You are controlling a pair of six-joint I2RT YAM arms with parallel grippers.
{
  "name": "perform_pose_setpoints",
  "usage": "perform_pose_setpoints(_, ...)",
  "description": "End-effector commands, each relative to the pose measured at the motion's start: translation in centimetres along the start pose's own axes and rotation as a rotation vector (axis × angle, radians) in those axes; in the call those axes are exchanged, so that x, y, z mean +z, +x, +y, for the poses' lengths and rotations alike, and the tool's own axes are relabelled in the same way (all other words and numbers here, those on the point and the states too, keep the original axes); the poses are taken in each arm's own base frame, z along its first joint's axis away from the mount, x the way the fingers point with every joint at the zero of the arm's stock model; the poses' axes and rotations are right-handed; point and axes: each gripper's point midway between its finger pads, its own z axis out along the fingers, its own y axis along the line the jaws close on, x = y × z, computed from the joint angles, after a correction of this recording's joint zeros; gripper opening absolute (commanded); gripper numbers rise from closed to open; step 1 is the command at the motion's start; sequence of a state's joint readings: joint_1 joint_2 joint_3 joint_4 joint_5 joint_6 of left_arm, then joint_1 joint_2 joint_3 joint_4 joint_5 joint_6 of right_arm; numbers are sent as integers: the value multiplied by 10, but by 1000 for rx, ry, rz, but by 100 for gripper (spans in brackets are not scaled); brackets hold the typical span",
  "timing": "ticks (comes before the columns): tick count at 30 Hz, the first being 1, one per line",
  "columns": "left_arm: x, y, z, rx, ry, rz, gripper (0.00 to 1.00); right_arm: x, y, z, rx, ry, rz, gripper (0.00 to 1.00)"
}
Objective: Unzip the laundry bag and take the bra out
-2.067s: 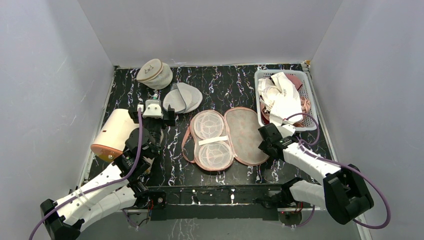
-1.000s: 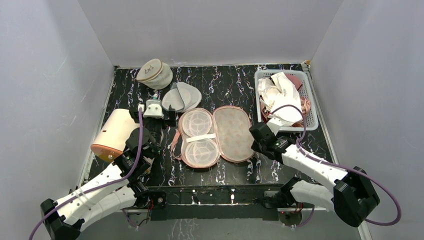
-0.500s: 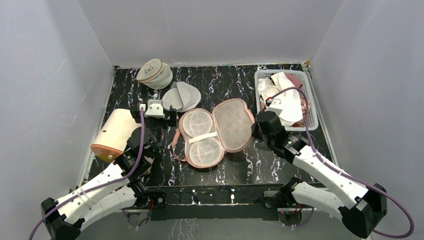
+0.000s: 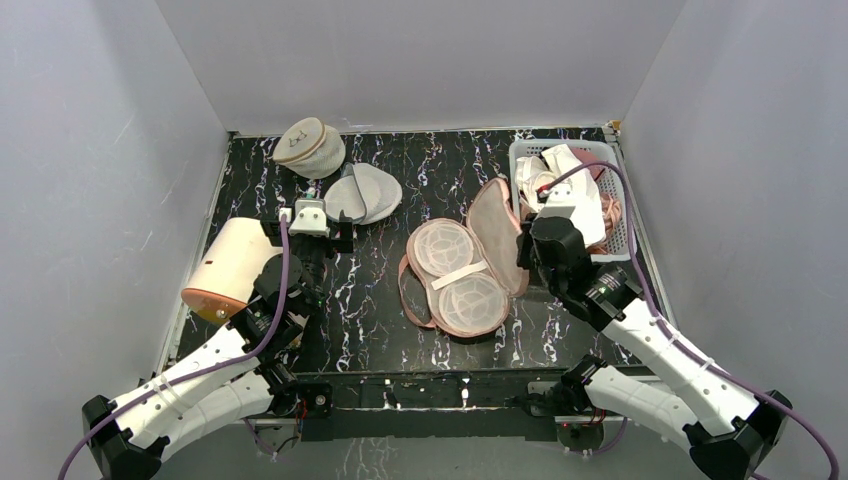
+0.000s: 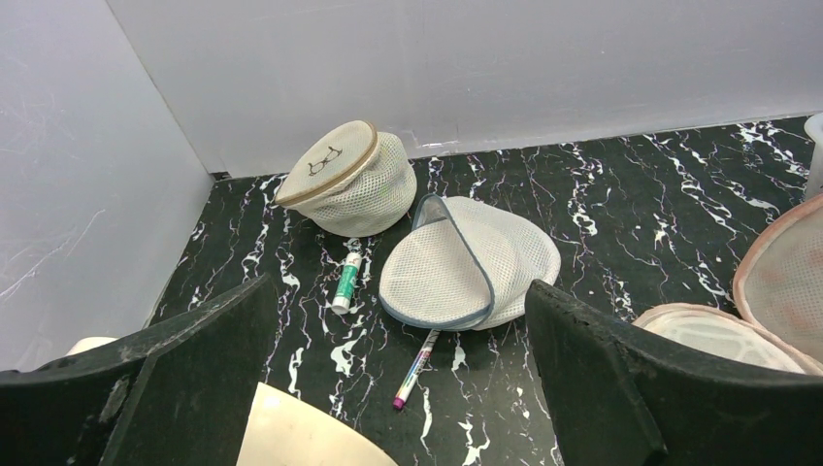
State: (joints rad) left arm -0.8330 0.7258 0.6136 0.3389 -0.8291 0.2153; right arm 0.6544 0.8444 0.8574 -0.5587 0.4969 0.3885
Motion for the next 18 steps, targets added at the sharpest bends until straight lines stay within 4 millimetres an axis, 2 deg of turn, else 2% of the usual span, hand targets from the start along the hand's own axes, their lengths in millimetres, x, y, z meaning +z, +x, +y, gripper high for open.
perform_pose_setpoints(1,1,-21,5,-54,-13,-39,98,-5,-3,41,-96,-236,24,0)
perform_pose_setpoints(13,2,-17,3,-40,-12,-29,98,-8,46,101,-222,-575,206,0)
perform_pose_setpoints(18,3,-17,2,-40,-10,-28,98,-19,80,131,-251,-760,320,0)
